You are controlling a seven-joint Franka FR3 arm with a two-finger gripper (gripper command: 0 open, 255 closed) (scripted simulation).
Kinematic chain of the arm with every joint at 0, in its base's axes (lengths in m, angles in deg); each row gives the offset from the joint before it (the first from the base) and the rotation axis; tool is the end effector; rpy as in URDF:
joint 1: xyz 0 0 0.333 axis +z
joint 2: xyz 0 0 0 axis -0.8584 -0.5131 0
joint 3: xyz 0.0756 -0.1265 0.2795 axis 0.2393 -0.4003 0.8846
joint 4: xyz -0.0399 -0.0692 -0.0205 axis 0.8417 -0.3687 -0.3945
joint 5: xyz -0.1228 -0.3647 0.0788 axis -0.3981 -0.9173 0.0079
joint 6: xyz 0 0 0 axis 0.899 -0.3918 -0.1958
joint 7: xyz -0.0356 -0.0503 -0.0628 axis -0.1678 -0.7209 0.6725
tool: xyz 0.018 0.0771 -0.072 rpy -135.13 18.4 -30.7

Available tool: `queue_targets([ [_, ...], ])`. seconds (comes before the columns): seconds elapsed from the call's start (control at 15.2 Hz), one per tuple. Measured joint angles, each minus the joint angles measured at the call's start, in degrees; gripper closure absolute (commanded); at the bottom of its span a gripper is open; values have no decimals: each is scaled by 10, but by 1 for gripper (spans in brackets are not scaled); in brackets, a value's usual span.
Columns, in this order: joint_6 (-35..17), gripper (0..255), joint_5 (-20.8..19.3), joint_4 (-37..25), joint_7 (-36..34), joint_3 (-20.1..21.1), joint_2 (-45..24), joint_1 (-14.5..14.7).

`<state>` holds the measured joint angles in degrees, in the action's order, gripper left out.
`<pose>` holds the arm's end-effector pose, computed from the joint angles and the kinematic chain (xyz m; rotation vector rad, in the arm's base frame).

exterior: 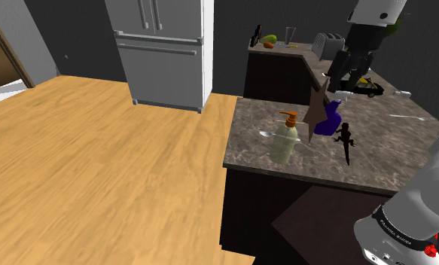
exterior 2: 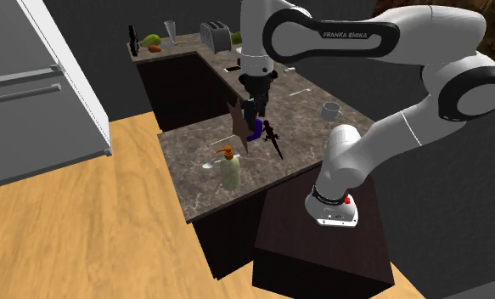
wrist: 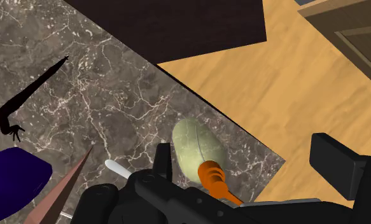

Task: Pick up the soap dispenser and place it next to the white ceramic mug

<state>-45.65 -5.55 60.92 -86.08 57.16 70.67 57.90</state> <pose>0.3138 0.0012 0.5794 -3.0167 0.2023 0.0957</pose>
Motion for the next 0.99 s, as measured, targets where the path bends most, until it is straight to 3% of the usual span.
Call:
queue_targets([
  [0.2, -22, 0, 0, 13, 5, 2, -9, 2],
  [0.99, -241, 0, -6, 50, 53, 5, -187, 13],
])
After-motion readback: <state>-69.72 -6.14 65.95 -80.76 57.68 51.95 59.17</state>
